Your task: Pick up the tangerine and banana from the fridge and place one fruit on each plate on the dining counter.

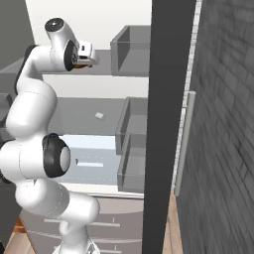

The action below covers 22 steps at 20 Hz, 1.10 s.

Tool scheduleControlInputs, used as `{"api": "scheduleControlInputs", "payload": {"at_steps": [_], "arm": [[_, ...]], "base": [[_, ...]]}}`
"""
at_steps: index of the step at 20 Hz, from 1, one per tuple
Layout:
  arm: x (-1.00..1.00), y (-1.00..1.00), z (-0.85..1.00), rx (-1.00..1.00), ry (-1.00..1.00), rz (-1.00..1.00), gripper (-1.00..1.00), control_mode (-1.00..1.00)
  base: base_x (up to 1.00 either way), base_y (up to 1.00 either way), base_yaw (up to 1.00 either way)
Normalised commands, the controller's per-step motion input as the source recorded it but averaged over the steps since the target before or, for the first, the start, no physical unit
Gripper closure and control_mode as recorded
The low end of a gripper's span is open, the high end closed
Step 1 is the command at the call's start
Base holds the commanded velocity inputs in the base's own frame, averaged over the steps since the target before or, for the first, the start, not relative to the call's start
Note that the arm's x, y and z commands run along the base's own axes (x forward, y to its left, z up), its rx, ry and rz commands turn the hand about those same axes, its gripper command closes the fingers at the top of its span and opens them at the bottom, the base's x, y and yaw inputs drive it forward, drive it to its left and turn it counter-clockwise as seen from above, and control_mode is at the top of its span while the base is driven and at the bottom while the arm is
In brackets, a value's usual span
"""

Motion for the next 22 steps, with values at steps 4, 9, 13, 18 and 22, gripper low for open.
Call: {"api": "scheduleControlInputs", "payload": {"at_steps": [4, 9, 13, 18, 22], "arm": [[0.39, 0.08, -0.03, 0.0, 0.0, 0.0, -1.0, -1.0], [0.34, 0.06, -0.02, 0.0, 0.01, -0.01, -1.0, -1.0], [0.19, 0.01, -0.2, 0.0, 0.06, -0.01, -1.0, -1.0], [0.0, 0.01, -0.48, 0.0, 0.06, 0.0, 1.0, -1.0], [0.0, 0.0, -0.26, 0.0, 0.0, 0.0, 1.0, -1.0]], "base": [[0.0, 0.0, 0.0], [0.0, 0.0, 0.0], [0.0, 0.0, 0.0], [0.0, 0.0, 0.0], [0.0, 0.0, 0.0]]}}
